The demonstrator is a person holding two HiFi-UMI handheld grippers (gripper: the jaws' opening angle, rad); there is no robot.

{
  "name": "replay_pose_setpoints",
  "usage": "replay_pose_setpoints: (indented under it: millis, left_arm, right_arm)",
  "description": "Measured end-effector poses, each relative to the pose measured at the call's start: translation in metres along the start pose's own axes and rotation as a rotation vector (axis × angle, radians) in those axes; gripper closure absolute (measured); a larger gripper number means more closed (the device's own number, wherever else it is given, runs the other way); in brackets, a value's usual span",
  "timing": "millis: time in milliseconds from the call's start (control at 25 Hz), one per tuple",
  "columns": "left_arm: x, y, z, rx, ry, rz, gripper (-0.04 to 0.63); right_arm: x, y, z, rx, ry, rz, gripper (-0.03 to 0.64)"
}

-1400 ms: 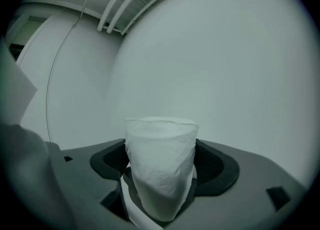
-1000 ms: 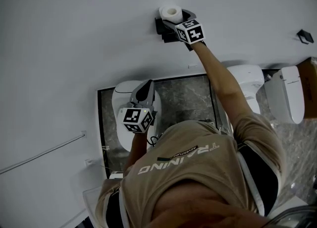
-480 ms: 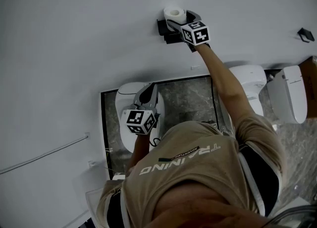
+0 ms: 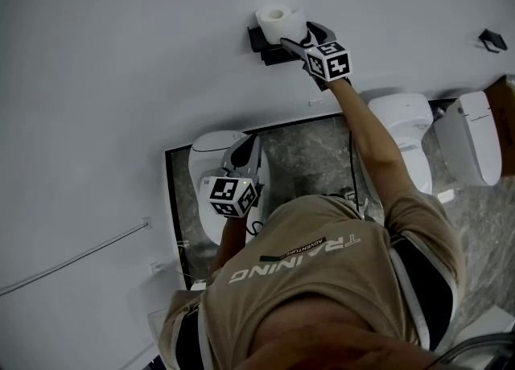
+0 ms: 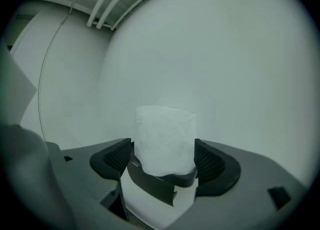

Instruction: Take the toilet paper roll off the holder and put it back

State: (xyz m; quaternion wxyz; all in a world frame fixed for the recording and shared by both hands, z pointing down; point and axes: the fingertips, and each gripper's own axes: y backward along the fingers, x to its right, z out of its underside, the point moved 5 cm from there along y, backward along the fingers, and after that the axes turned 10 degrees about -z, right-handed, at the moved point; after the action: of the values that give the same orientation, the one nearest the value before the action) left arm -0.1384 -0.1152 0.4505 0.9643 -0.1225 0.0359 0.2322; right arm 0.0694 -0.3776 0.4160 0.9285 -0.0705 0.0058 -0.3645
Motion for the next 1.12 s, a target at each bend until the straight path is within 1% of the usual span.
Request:
replay_pose_setpoints:
  millis: [240, 400, 560, 640, 680, 720, 760, 920, 1040, 1120]
  left_arm:
    - [0.002, 0.008, 0.002, 0.005, -0.002, 0.018, 0.592]
    - [-0.002, 0.012, 0.005, 0.009, -0.002, 0.025, 0.592]
    - [-0.001, 0.016, 0.013, 0.012, 0.005, 0.052, 0.592]
    - [-0.001, 0.018, 0.02, 0.012, 0.015, 0.071, 0.592]
    - [0.0, 0.019, 0.025, 0.01, 0.02, 0.081, 0.592]
    - [0.001, 0.02, 0.029, 0.006, 0.024, 0.093, 0.592]
    - [0.003, 0.021, 0.033, 0.0, 0.029, 0.105, 0.592]
    - [0.011, 0.021, 0.041, -0.013, 0.044, 0.145, 0.592]
    - [0.02, 0.022, 0.034, 0.014, 0.012, 0.169, 0.592]
    - [0.023, 0.022, 0.031, 0.029, -0.01, 0.177, 0.592]
  right_arm:
    - [-0.017, 0.039, 0.008, 0.065, -0.055, 0.011, 0.268]
    - [-0.046, 0.065, 0.009, 0.116, -0.154, -0.018, 0.268]
    - [-0.082, 0.088, 0.019, 0.109, -0.163, -0.061, 0.27]
    - [-0.1, 0.097, 0.03, 0.088, -0.133, -0.073, 0.272]
    - [-0.108, 0.104, 0.036, 0.075, -0.101, -0.055, 0.286]
    - [-0.114, 0.112, 0.041, 0.064, -0.07, -0.024, 0.398]
    - [-0.12, 0.121, 0.046, 0.058, -0.052, 0.002, 0.597]
    - [-0.147, 0.152, 0.06, 0.037, -0.062, 0.0, 0.603]
    - [-0.161, 0.175, 0.067, 0.008, -0.043, 0.019, 0.603]
    - [-0.168, 0.186, 0.072, 0.005, -0.054, 0.03, 0.603]
